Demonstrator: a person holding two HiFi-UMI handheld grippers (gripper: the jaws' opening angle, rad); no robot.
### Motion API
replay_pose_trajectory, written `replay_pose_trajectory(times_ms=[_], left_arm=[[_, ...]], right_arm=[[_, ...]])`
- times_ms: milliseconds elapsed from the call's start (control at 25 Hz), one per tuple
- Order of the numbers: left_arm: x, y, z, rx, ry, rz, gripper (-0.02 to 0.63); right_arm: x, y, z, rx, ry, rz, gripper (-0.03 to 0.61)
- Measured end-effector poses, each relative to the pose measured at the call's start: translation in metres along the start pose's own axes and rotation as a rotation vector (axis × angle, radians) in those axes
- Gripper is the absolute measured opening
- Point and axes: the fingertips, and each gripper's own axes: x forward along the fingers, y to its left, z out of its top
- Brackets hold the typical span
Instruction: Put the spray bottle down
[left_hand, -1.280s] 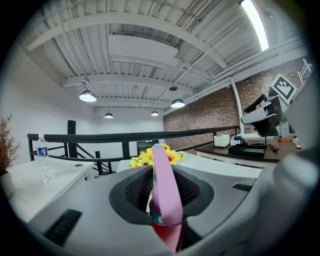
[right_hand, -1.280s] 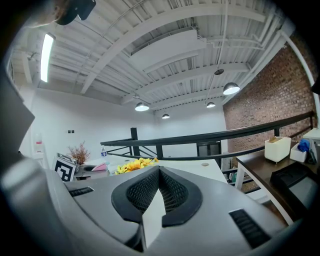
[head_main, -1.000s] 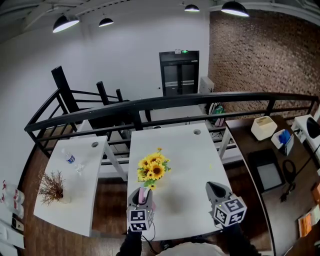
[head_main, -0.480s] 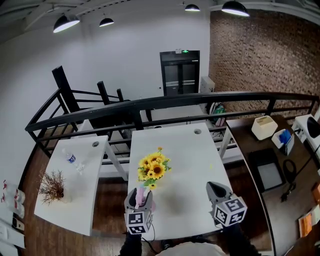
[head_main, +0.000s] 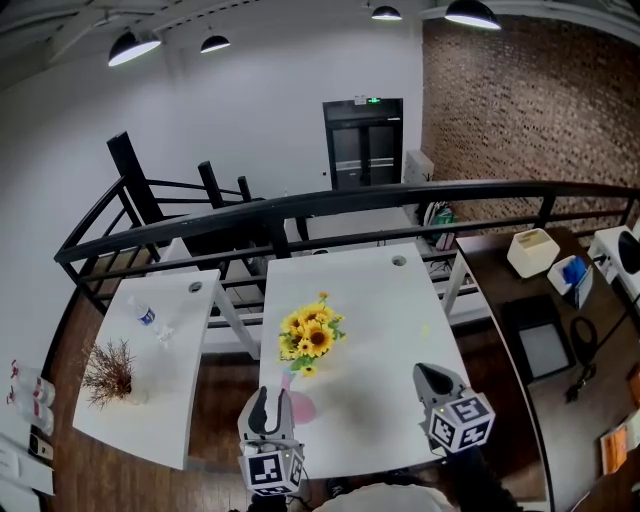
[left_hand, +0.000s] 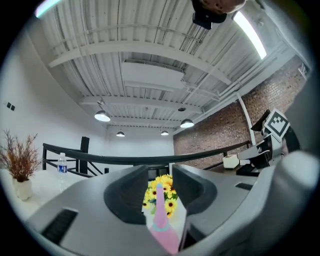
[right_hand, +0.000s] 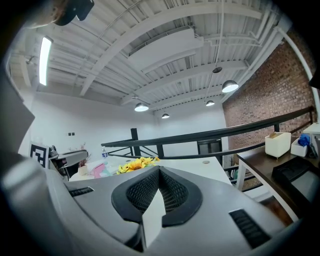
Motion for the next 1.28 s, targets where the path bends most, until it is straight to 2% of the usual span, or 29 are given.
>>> replay_pose_trajectory(times_ms=[120, 200, 240, 360, 480, 680, 840, 1280], left_arm=[[-0.003, -0.024, 0.029, 0.073, -0.075, -0.069, 0.006], [0.000, -0.052, 0.035, 0.125, -0.078, -0.184, -0.011], [0.002, -0.069, 0.031, 0.123, -0.048, -0.258, -0.011], [0.005, -0.119, -0.004, 0.052, 0.117, -0.474, -0.009], [0.000, -0.151, -0.043, 0.013, 0.236, -0.592, -0.009], [-0.010, -0.171, -0.066, -0.039, 0.330, -0.652, -0.009], [-0.011, -0.173, -0.065, -0.070, 0.337, -0.648, -0.009], [-0.013, -0.175, -0.060, -0.086, 0.331, -0.654, -0.009]], right_arm=[[0.001, 0.005, 0.000, -0.001, -0.001, 0.017, -0.021], [0.001, 0.009, 0.001, 0.000, -0.006, 0.028, -0.021], [0.001, 0.011, 0.001, 0.003, -0.005, 0.032, -0.021], [0.001, 0.016, 0.001, 0.008, -0.010, 0.045, -0.021], [0.000, 0.020, 0.003, 0.014, -0.021, 0.062, -0.021], [-0.004, 0.024, 0.006, 0.024, -0.042, 0.077, -0.021], [-0.006, 0.026, 0.012, 0.003, -0.053, 0.082, -0.021], [-0.003, 0.031, 0.016, -0.021, -0.054, 0.102, -0.021]])
